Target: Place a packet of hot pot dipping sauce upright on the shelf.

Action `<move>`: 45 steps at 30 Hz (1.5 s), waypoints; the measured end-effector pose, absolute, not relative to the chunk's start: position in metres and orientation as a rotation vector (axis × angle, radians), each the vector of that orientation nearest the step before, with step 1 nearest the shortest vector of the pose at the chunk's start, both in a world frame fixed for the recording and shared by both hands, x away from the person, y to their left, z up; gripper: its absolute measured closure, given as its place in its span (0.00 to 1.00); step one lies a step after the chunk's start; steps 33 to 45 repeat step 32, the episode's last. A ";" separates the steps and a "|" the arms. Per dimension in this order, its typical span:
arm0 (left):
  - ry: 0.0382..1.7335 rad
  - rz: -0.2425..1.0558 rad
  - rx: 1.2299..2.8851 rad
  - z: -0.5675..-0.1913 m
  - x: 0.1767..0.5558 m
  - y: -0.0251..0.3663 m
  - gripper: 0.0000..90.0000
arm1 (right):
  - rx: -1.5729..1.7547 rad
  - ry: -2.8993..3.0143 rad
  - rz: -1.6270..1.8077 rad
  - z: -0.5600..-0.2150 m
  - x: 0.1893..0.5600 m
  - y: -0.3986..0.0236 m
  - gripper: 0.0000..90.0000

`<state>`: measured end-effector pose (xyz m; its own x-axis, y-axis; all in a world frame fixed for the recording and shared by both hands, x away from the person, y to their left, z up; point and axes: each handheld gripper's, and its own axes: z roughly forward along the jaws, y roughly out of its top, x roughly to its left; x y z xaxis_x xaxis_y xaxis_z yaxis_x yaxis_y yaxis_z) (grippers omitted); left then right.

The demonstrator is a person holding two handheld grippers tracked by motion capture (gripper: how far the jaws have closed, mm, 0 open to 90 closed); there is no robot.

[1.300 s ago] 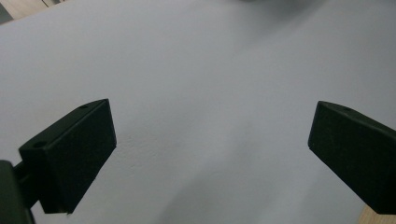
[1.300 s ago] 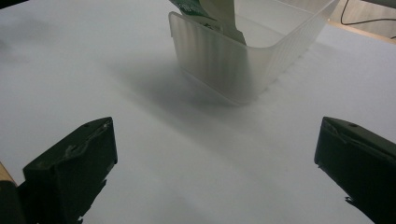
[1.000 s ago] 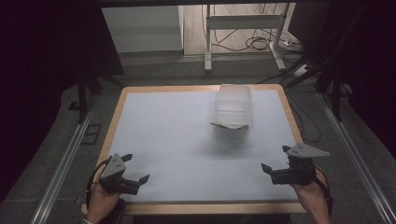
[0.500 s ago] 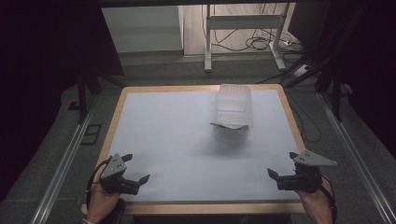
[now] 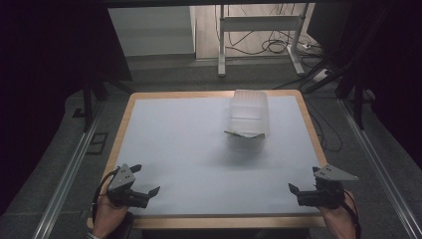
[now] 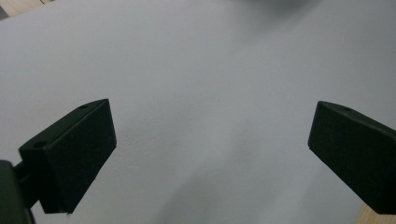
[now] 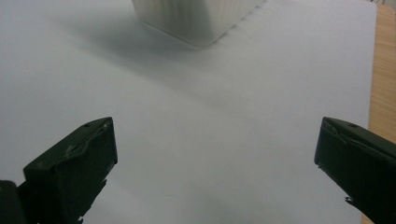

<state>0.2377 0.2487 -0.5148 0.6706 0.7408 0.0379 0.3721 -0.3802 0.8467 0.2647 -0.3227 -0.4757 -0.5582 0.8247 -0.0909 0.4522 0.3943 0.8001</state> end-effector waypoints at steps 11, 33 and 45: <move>0.859 0.527 2.006 -0.515 0.238 0.248 0.01 | 1.130 2.176 0.993 -0.485 0.265 -0.333 0.00; 0.858 0.527 2.019 -0.516 0.239 0.247 0.01 | 1.167 2.232 0.958 -0.498 0.271 -0.335 0.00; 0.858 0.527 2.019 -0.516 0.239 0.247 0.01 | 1.167 2.232 0.958 -0.498 0.271 -0.335 0.00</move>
